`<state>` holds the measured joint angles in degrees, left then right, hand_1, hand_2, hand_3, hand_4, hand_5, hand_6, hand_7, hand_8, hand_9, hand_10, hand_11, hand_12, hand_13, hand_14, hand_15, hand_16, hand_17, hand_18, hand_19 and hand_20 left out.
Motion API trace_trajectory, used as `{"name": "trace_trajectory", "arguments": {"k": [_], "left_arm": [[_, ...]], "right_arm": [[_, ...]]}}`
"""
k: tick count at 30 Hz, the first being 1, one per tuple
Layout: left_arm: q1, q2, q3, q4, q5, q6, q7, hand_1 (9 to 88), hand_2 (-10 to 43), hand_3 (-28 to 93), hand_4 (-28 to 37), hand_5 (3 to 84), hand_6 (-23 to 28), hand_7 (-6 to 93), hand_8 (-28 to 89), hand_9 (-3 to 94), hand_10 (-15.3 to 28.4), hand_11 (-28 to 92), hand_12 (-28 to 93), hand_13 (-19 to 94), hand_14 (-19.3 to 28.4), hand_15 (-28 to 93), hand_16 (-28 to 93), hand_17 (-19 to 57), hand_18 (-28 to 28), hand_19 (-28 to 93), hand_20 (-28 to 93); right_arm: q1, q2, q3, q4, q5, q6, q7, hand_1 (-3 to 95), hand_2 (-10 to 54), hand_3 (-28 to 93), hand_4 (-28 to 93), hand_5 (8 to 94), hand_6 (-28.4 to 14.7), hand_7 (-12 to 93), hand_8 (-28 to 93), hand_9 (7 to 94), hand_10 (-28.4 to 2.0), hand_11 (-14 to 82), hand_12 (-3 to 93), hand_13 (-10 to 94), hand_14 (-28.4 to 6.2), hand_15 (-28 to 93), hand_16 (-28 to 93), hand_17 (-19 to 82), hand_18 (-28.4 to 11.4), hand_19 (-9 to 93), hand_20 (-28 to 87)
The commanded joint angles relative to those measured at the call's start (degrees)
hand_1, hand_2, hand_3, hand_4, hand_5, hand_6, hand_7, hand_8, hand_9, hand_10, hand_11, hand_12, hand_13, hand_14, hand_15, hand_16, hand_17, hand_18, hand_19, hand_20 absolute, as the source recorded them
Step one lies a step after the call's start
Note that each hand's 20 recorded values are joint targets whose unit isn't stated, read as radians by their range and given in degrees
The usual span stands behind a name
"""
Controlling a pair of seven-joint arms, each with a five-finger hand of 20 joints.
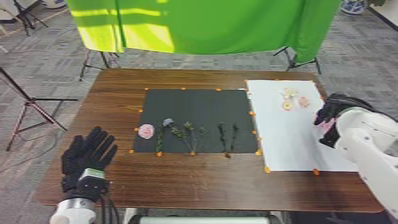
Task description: Arrange flowers
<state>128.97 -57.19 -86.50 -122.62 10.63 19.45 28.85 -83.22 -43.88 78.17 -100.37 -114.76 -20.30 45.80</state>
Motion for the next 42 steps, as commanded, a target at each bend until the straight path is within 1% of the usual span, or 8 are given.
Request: {"name": "trace_trajectory", "arguments": {"k": [1, 3, 6, 10, 17, 25, 32, 42], "left_arm": [[0.7, -0.92, 0.08, -0.25, -0.2, 0.35, -0.67, 27.5, 15.9, 73, -28.3, 43.3, 11.0, 17.7, -9, 33.0, 16.6, 29, 10, 22, 16.6, 41, -9, -7.4, 14.8, 37, 9], [0.6, -1.02, 0.07, -0.18, -0.17, 0.33, -0.87, 27.5, 15.9, 73, -28.3, 43.2, 11.0, 17.7, -9, 33.0, 16.6, 29, 10, 22, 16.6, 41, -9, -7.4, 14.8, 37, 9], [0.8, -1.15, -0.12, -0.16, -0.25, 0.44, -1.0, 27.4, 16.0, 73, -28.3, 43.2, 11.0, 17.7, -9, 33.0, 16.6, 29, 10, 22, 16.6, 41, -9, -7.4, 14.8, 37, 9], [0.8, -1.25, -0.09, -0.24, -0.33, 0.68, -1.12, 27.4, 16.0, 73, -28.3, 43.3, 11.0, 17.7, -9, 33.0, 16.6, 29, 11, 22, 16.6, 41, -9, -7.4, 14.8, 37, 10], [1.0, -1.11, -0.2, -0.34, -0.24, 0.46, -1.0, 27.5, 16.1, 73, -28.3, 43.3, 11.0, 17.7, -9, 33.0, 16.6, 29, 10, 22, 16.6, 41, -9, -7.4, 14.8, 37, 10], [2.3, -1.25, -0.74, -0.58, -0.07, 1.18, -1.67, 27.4, 16.1, 73, -28.3, 43.3, 11.1, 17.6, -9, 33.0, 16.6, 29, 10, 22, 16.6, 41, -9, -7.4, 14.8, 37, 9], [1.9, -0.83, -0.78, -0.37, 0.29, 0.95, -2.63, 27.4, 16.0, 73, -28.3, 43.3, 11.0, 17.6, -9, 33.0, 16.6, 29, 11, 22, 16.6, 41, -9, -7.4, 14.8, 37, 9], [0.9, -0.3, -0.05, -0.1, 0.58, 1.18, -4.03, 27.3, 16.2, 73, -28.3, 43.3, 11.0, 17.8, -9, 33.0, 16.6, 29, 11, 22, 16.6, 41, -9, -7.5, 14.8, 38, 10]], "right_arm": [[-1.8, -1.4, -2.7, 5.1, -0.1, 3.3, 1.9, 52.8, -9.5, 78, -28, 56.3, -2.3, 15, -12, 57.7, -12.8, 10.6, 12.9, 59, -11.3, 33, 21, 25, -20.5, 72, 28], [-3.3, -1.3, -2.8, 5.3, -0.9, 6.6, 1.9, 57.1, -9.5, 71, -28, 60.9, -1.1, 16, -13, 67.2, -12.6, 14.0, 16.9, 64, -9.4, 33, 30, 27, -20.2, 73, 28], [-4.7, -1.3, -2.7, 5.1, -1.6, 8.9, 1.4, 62.7, -9.5, 60, -28, 68.7, -0.3, 19, -3, 82.2, -11.4, 8.8, 35.9, 70, -8.8, 36, 36, 29, -20.3, 75, 31], [-6.3, -1.0, -2.9, 4.4, -3.0, 12.4, 0.0, 65.1, -9.5, 60, -28, 76.3, 0.9, 26, 2, 89.0, -10.4, 13.0, 45.4, 74, -8.9, 43, 38, 30, -20.2, 76, 33], [-8.7, 1.7, -2.5, -5.4, -2.6, 17.5, -2.4, 64.1, -9.5, 65, -28, 78.0, 0.8, 29, 2, 90.4, -10.6, 13.1, 46.8, 76, -9.0, 42, 40, 31, -20.4, 76, 34], [-2.0, -1.3, -9.8, -17.3, -3.2, 16.4, -12.1, 63.7, -9.5, 66, -28, 77.7, 0.6, 30, 2, 90.3, -10.8, 13.0, 46.9, 75, -8.9, 42, 40, 31, -20.5, 76, 34], [9.1, -11.2, -23.4, -15.8, -3.8, 13.8, -18.0, 63.3, -9.5, 67, -28, 77.6, 0.6, 30, 2, 90.2, -10.8, 13.1, 46.9, 75, -8.9, 42, 40, 31, -20.5, 76, 34], [17.0, -20.9, -39.8, -4.5, -14.3, 11.5, -19.3, 62.3, -9.5, 67, -28, 76.4, 0.4, 28, 0, 89.0, -10.7, 11.3, 44.4, 74, -8.4, 41, 40, 31, -20.3, 75, 34]]}}
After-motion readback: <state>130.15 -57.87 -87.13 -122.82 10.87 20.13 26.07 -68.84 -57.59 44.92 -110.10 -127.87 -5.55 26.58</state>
